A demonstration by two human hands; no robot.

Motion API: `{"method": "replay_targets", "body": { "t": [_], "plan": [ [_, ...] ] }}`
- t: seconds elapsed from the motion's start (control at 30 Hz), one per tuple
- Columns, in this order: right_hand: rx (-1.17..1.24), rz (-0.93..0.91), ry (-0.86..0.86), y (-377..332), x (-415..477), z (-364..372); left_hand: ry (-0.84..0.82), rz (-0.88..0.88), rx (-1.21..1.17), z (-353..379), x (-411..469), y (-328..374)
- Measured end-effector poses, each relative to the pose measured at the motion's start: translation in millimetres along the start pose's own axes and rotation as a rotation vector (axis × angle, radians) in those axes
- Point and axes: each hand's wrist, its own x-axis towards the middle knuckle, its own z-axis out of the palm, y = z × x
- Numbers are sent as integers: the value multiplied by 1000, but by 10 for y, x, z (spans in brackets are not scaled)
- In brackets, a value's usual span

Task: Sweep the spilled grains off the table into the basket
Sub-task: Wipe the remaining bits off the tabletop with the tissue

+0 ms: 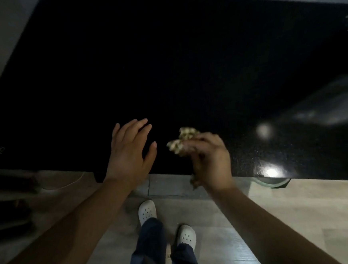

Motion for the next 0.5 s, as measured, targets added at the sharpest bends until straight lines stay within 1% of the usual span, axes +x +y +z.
{"method": "replay_targets", "body": {
  "t": [0.07, 0.1, 0.2, 0.33, 0.43, 0.5],
  "plan": [
    [32, -83, -70, 24, -263, -80, 1, -2, -13, -9, -18, 2],
    [45, -90, -89, 43, -371, -137, 1, 1, -17, -17, -19, 1],
    [73, -31, -122, 101, -558, -328, -17, 14, -17, -38, -39, -6],
    [83, 102, -43, 43, -499, -570, -45, -32, -35, -81, -142, 35],
    [74, 82, -31, -122, -281, -733, -97, -54, -66, -198, -192, 120],
    [78, 86, -25, -225, -89, -803, -173, -48, -79, -303, -223, 201]
  ]
}}
